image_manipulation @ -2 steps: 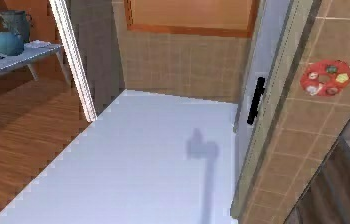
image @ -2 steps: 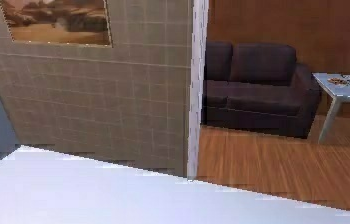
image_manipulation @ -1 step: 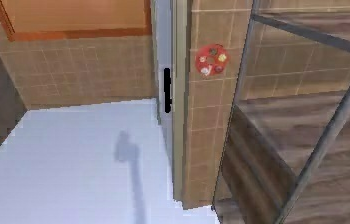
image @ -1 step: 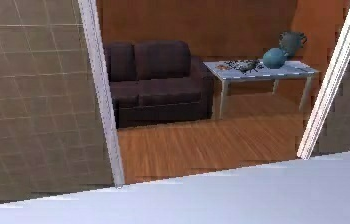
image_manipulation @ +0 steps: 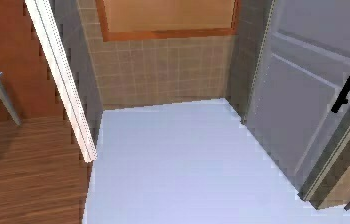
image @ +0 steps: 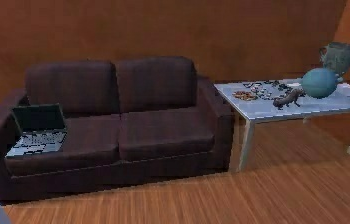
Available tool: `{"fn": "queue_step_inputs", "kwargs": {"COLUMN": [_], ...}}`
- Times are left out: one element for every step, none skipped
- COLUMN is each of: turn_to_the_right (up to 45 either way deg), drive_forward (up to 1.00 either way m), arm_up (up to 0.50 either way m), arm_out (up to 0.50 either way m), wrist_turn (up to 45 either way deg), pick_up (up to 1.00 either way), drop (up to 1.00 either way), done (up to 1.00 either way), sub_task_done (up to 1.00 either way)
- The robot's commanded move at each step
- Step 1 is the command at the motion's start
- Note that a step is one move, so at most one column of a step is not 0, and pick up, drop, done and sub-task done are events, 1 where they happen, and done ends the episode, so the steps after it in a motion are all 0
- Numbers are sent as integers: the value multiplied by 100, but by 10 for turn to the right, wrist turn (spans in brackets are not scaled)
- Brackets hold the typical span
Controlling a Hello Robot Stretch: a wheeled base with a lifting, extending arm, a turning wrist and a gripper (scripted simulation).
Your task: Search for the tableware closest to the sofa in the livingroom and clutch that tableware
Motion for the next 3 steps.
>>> {"fn": "queue_step_inputs", "kwargs": {"turn_to_the_right": [30, 0, 450], "drive_forward": [0, 55, 0], "arm_up": [0, 0, 0], "arm_out": [0, 0, 0], "wrist_turn": [0, 0, 0], "pick_up": [0, 0, 0], "drop": [0, 0, 0], "done": [0, 0, 0], "sub_task_done": [0, 0, 0]}}
